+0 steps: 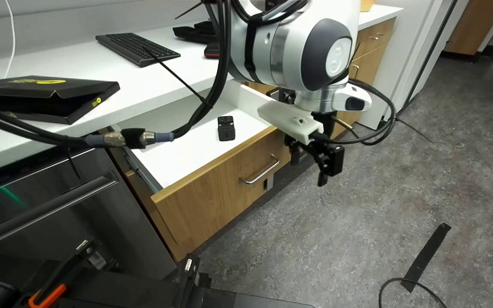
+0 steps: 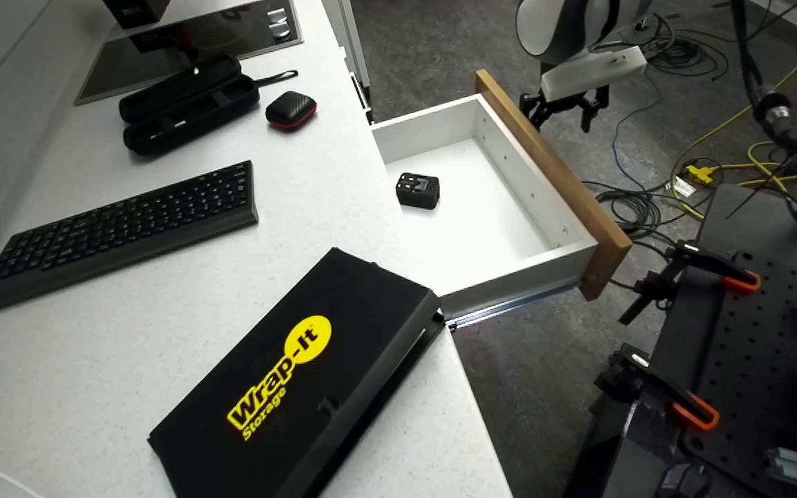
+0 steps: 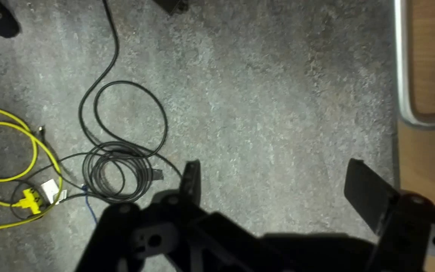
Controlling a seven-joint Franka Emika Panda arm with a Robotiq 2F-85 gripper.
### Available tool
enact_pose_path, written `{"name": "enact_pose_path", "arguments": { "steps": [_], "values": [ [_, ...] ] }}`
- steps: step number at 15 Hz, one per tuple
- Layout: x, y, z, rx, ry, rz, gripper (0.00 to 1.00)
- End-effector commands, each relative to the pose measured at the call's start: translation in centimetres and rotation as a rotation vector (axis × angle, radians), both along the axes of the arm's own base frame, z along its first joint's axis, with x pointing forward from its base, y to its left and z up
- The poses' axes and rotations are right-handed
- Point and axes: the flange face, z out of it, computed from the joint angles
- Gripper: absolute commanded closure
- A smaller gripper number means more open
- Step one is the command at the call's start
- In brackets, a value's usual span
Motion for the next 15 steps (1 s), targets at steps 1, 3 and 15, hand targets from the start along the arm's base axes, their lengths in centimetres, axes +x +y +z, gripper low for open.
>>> {"name": "enact_pose_path", "arguments": {
  "steps": [1, 3, 15],
  "values": [
    [3.1, 0.4, -1.5, 0.123, 0.012, 0.066, 0.00],
    [4.0, 0.8, -1.4, 0.176, 0.026, 0.110, 0.00],
    [12.7, 12.2, -0.1, 0.249, 0.017, 0.356, 0.00]
  ]
}}
